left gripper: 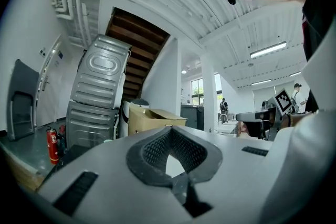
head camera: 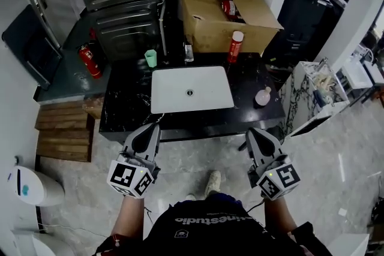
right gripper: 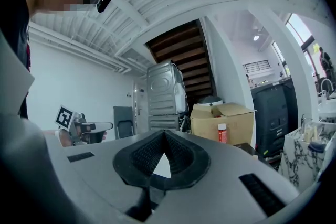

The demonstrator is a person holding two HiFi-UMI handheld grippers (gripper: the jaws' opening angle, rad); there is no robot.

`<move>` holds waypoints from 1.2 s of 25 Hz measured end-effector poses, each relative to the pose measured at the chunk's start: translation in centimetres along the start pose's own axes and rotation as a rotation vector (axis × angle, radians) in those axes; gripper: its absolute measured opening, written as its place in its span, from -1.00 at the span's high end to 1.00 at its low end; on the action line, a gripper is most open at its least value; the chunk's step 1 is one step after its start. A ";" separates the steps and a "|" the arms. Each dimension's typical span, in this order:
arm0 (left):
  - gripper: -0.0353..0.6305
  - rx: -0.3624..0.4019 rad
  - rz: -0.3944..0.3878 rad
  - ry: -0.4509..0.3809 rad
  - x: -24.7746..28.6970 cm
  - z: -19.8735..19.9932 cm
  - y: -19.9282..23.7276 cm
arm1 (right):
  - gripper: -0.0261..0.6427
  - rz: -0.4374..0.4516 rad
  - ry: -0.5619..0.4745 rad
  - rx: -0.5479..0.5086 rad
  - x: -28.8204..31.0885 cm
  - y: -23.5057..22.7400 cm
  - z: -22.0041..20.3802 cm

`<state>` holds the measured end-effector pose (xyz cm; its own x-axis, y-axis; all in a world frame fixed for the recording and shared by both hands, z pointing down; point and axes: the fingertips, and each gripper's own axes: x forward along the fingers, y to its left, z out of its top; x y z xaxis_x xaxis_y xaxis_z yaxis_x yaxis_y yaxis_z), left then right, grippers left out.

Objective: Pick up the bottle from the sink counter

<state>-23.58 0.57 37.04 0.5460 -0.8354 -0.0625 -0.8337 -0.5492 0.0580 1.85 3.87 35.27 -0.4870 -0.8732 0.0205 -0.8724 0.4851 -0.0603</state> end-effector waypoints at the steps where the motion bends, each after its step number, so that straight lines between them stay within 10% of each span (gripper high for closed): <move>1: 0.85 0.003 -0.008 0.002 1.1 -0.2 0.0 | 0.81 -0.002 0.000 0.003 0.5 -0.8 -0.1; 15: 0.85 0.042 -0.022 -0.017 21.3 0.1 0.2 | 0.81 0.122 -0.055 0.001 13.5 -15.8 1.7; 30: 0.85 0.032 -0.083 0.019 29.3 -1.6 1.7 | 0.81 0.104 -0.051 0.027 19.4 -19.1 1.4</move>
<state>-8.90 -24.89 36.88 0.6148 -0.7873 -0.0469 -0.7874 -0.6161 0.0217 9.12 -22.39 35.39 -0.5715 -0.8197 -0.0378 -0.8154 0.5725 -0.0860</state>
